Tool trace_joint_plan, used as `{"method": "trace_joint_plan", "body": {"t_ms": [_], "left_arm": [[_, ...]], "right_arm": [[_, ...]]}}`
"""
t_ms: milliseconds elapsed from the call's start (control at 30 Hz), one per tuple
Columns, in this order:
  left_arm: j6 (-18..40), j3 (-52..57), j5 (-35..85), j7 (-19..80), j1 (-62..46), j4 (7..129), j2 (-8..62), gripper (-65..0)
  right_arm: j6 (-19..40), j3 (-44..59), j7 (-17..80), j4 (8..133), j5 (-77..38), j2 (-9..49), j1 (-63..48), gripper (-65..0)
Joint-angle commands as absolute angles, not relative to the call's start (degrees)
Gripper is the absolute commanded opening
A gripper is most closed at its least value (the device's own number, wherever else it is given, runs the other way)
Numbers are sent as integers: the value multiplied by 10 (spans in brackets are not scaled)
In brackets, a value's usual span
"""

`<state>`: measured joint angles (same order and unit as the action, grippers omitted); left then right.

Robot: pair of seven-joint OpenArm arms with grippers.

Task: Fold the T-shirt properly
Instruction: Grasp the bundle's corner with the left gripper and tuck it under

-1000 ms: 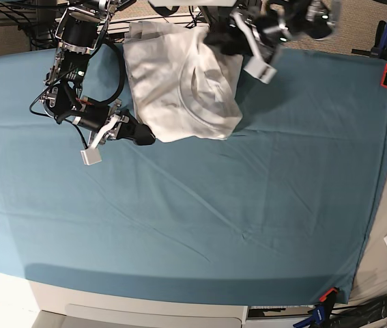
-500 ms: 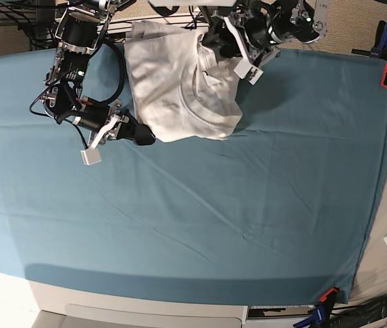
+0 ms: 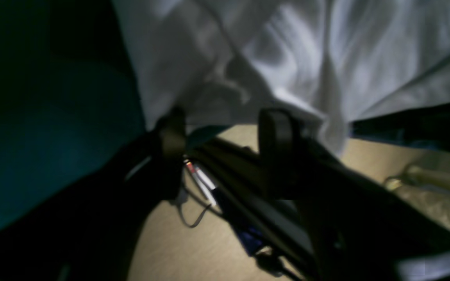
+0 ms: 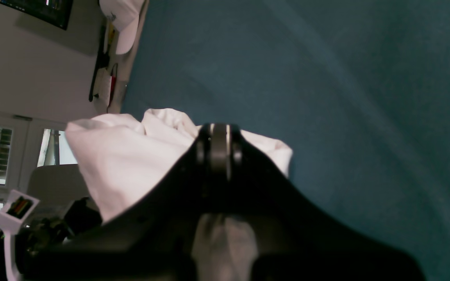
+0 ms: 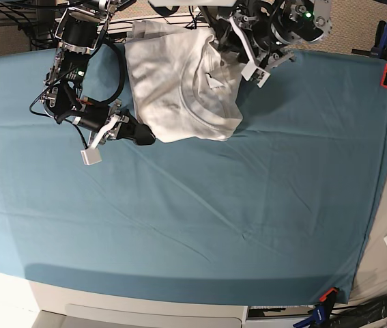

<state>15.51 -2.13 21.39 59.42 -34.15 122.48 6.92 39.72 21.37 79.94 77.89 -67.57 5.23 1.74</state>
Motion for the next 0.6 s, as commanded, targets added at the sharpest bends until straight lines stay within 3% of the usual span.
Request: {"method": "trace_joint_plan", "body": {"t_ms": [0,367,567], "left_arm": [[147,-20,199,586,-344,1235,76,-339],[140,50,185,586,-344,1236,81,-339],[161,65,276,586,-345,1236,86,-340]], "right_arm": [[400,214,795,787,-690,57,26,-650],[400,214,795,787,-690,57,26,-650],[400,214,795,787,-690,57,26,-650]]}}
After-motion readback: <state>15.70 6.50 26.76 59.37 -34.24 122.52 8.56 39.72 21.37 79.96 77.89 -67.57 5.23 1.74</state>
